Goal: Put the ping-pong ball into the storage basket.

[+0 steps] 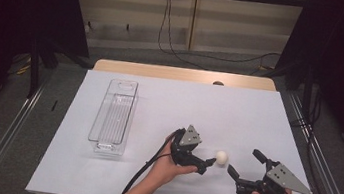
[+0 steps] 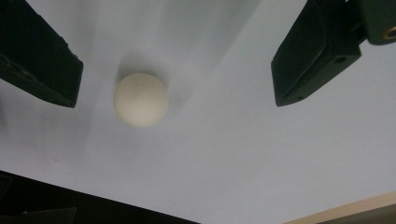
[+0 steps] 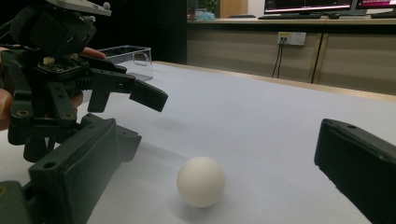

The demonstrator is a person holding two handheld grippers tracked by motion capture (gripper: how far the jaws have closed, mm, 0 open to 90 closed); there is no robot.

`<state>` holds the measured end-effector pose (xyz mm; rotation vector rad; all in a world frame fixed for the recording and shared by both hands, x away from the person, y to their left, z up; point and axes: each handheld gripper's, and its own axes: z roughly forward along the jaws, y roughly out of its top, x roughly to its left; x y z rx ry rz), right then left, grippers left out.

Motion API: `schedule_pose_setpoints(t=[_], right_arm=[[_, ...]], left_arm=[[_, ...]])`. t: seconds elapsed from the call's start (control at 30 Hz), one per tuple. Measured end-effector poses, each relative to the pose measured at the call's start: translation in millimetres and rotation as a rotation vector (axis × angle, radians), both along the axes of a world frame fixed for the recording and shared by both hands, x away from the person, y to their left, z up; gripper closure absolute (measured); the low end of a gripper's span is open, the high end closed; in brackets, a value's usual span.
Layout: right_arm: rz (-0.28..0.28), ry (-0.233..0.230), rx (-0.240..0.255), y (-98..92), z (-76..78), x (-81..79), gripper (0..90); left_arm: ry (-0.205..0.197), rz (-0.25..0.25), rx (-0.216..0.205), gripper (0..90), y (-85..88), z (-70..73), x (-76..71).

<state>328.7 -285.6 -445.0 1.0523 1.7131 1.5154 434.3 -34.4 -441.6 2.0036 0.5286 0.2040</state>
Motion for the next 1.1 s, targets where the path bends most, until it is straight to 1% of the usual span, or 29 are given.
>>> schedule_pose_setpoints(t=[0.03,0.07,0.1,0.17,0.23,0.27,0.3,0.37,0.4,0.43,0.47,0.5,0.53,0.67,0.7,0.83,0.87,0.9,0.93,0.97,1.03,1.07,1.1], right_arm=[[-0.006,-0.001,0.005,0.2,0.2,-0.1,0.0],[0.004,-0.002,0.001,-0.3,0.2,0.0,0.0],[0.005,-0.002,0.000,-0.6,0.5,-0.2,0.0],[-0.002,0.000,0.007,-0.1,0.7,-0.5,0.0],[-0.001,0.000,0.006,-0.1,0.8,-0.5,0.0],[-0.001,0.000,0.006,-0.1,0.8,-0.5,0.0],[0.002,-0.002,0.005,-0.2,0.9,-0.4,0.0],[0.004,-0.004,0.002,-0.8,1.0,-0.3,0.0],[-0.001,-0.006,0.006,-0.5,0.5,0.3,0.0],[-0.001,-0.006,0.006,-0.5,0.5,0.3,0.0],[0.006,-0.005,0.004,-0.6,0.3,0.4,0.0],[0.004,-0.006,0.004,-0.5,0.4,0.3,0.0],[0.006,-0.005,0.004,-0.5,0.5,0.2,0.0],[0.005,-0.006,0.003,-1.0,0.4,0.2,0.0],[-0.003,-0.006,0.008,-0.9,0.5,0.2,0.0],[0.003,-0.010,0.002,-1.5,0.7,0.1,0.0],[0.000,-0.010,0.000,-1.4,0.9,-0.1,0.0],[0.002,-0.010,0.002,-1.2,0.9,-0.2,0.0],[0.002,-0.011,0.003,-1.0,0.9,-0.1,0.0],[0.001,-0.009,0.001,-1.1,1.1,-0.4,0.0],[0.003,-0.008,0.000,-1.6,1.4,-0.5,0.0],[-0.001,-0.013,0.000,-2.0,1.5,-0.4,0.0],[-0.001,-0.013,0.000,-2.0,1.5,-0.4,0.0]], left_arm=[[0.001,0.003,0.002,2.3,-0.8,0.2,-0.1],[-0.003,0.000,-0.003,2.3,-1.3,-0.1,0.3],[-0.011,-0.003,0.019,2.3,-2.1,1.1,0.4],[-0.009,-0.006,0.014,2.3,-2.7,0.8,0.3],[0.001,-0.015,-0.007,2.3,-4.4,0.4,0.5],[-0.008,-0.012,0.013,2.3,-4.5,1.1,0.8],[-0.005,-0.012,0.020,2.3,-4.7,1.5,0.9],[-0.001,-0.011,0.015,2.2,-5.9,1.1,1.1],[-0.003,-0.018,0.004,2.2,-6.9,0.6,2.4],[-0.003,-0.009,0.010,2.2,-7.1,1.0,2.1],[-0.001,-0.013,0.013,2.2,-7.5,1.0,2.7],[-0.005,-0.011,0.006,2.2,-8.1,0.6,3.1],[0.008,-0.007,0.007,2.2,-8.8,0.3,2.7],[0.005,-0.019,0.011,2.4,-10.8,-1.4,3.7],[0.005,-0.013,0.021,2.6,-11.1,-1.1,3.4],[0.002,-0.024,0.019,2.7,-14.4,-1.9,3.7],[0.004,-0.024,0.029,2.7,-14.9,-1.7,3.9],[0.006,-0.025,0.021,2.8,-16.1,-2.3,3.9],[0.005,-0.026,0.027,2.8,-16.6,-2.2,4.1],[0.008,-0.027,0.020,2.8,-17.7,-2.6,4.2],[0.003,-0.033,0.020,2.9,-19.2,-3.2,4.9],[0.013,-0.032,0.026,2.9,-19.9,-3.2,4.2],[0.009,-0.043,0.034,2.9,-20.4,-2.9,4.9]])
